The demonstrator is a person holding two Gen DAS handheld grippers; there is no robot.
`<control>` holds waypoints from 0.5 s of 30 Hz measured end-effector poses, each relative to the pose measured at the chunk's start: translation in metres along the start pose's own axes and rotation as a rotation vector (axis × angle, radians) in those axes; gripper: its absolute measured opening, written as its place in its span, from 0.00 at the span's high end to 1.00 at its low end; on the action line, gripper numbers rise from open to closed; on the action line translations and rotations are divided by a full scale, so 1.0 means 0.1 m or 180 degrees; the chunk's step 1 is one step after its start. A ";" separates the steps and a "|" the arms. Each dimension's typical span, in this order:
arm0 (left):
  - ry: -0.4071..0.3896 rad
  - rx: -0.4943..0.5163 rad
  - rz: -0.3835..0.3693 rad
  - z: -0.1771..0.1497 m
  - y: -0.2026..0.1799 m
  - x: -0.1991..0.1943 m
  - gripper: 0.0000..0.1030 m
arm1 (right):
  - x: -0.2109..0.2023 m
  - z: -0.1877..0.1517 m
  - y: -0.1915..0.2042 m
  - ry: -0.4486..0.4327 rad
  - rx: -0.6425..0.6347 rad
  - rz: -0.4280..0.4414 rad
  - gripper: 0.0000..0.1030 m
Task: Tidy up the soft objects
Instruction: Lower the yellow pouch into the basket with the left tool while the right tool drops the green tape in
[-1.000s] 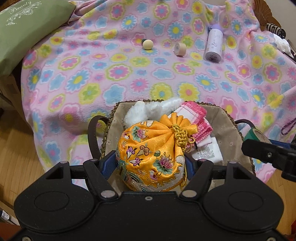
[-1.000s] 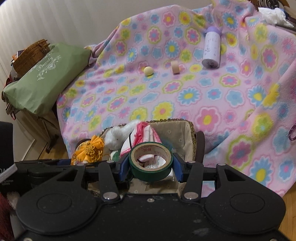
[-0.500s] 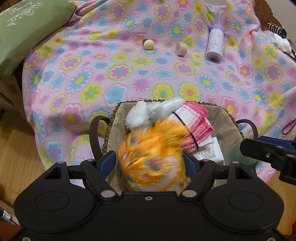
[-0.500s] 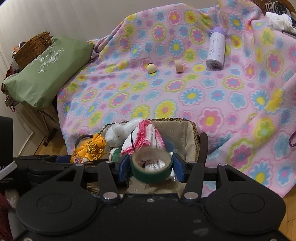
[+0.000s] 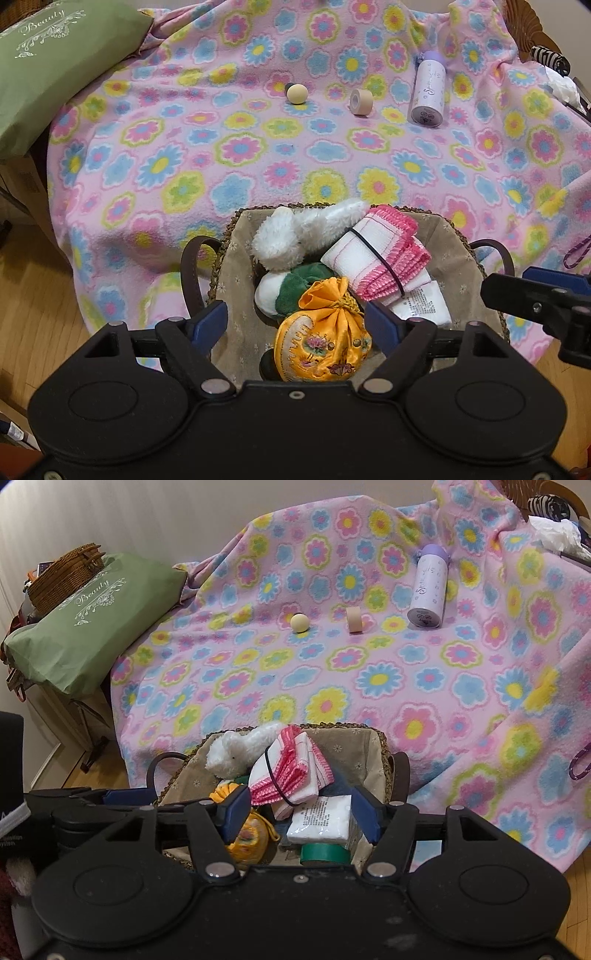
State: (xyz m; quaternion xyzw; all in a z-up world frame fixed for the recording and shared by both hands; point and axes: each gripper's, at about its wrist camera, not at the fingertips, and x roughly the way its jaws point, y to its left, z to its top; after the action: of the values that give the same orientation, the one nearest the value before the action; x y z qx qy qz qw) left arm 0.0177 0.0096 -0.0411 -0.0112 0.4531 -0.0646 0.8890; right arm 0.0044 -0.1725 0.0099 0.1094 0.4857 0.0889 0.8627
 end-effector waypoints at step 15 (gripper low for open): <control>-0.0051 0.0055 0.0062 0.00 -0.02 -0.04 0.25 | 0.00 0.00 -0.01 -0.0002 -0.0004 -0.0003 0.36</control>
State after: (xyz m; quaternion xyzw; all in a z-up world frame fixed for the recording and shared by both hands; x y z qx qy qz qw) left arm 0.0153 0.0084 -0.0381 0.0004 0.4455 -0.0597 0.8933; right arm 0.0044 -0.1732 0.0098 0.1087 0.4853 0.0887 0.8630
